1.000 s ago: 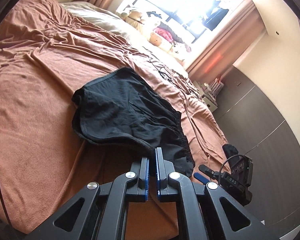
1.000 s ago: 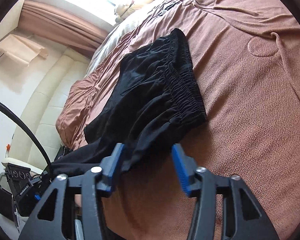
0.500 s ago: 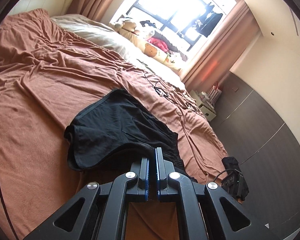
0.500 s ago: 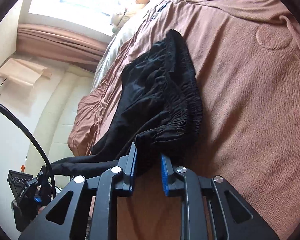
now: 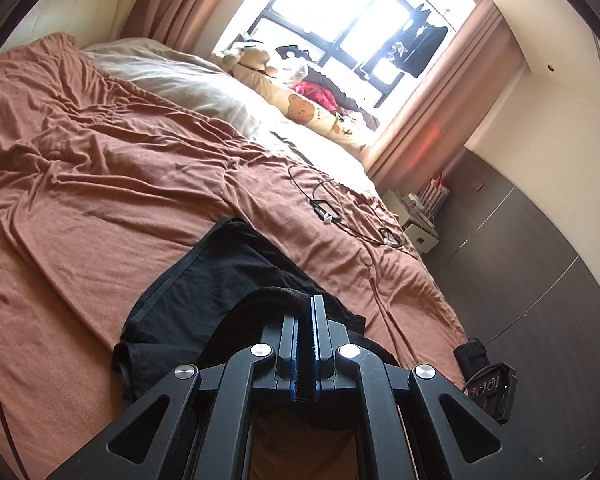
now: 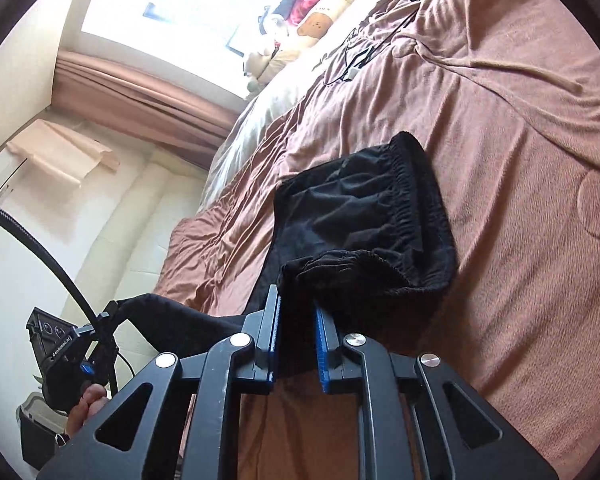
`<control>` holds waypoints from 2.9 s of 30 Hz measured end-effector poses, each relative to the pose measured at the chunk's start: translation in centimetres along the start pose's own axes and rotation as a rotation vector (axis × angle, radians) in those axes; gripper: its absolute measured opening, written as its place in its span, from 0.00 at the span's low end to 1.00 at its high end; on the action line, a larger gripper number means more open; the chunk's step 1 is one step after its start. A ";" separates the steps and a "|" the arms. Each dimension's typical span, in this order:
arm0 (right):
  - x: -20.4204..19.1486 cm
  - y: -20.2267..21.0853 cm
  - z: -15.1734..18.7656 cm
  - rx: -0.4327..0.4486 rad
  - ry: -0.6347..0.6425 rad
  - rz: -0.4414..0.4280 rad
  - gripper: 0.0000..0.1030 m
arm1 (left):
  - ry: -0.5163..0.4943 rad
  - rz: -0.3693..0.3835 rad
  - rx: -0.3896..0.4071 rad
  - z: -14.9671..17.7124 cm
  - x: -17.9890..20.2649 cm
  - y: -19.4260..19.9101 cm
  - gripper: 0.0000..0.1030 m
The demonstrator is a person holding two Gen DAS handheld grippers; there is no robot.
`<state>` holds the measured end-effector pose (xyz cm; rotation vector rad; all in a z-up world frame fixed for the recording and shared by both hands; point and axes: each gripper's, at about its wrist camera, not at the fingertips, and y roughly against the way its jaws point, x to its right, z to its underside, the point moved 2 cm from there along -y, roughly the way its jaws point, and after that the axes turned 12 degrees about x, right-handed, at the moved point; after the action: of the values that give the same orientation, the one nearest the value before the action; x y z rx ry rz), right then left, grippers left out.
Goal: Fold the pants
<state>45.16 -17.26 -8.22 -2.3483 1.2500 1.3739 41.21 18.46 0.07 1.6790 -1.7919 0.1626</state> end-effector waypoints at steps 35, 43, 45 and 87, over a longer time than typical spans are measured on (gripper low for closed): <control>-1.3 -9.3 -6.5 0.042 0.112 0.172 0.59 | -0.190 -0.226 -0.247 -2.2 -8.3 -20.6 0.54; -2.6 -9.2 -5.9 0.013 0.277 0.322 0.59 | -0.438 -0.211 -0.374 -1.5 -7.4 -22.9 0.55; -2.7 -9.7 -5.8 -0.003 0.297 0.342 0.59 | -0.504 -0.200 -0.403 -0.8 -7.2 -23.7 0.55; -2.8 -12.5 -6.7 0.025 0.413 0.361 0.04 | -0.653 -0.161 -0.385 -2.4 -4.9 -31.8 0.08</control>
<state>57.85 -10.91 -5.59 -2.5646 1.8660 0.9609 71.25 18.54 -11.68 1.6803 -1.9481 -0.8370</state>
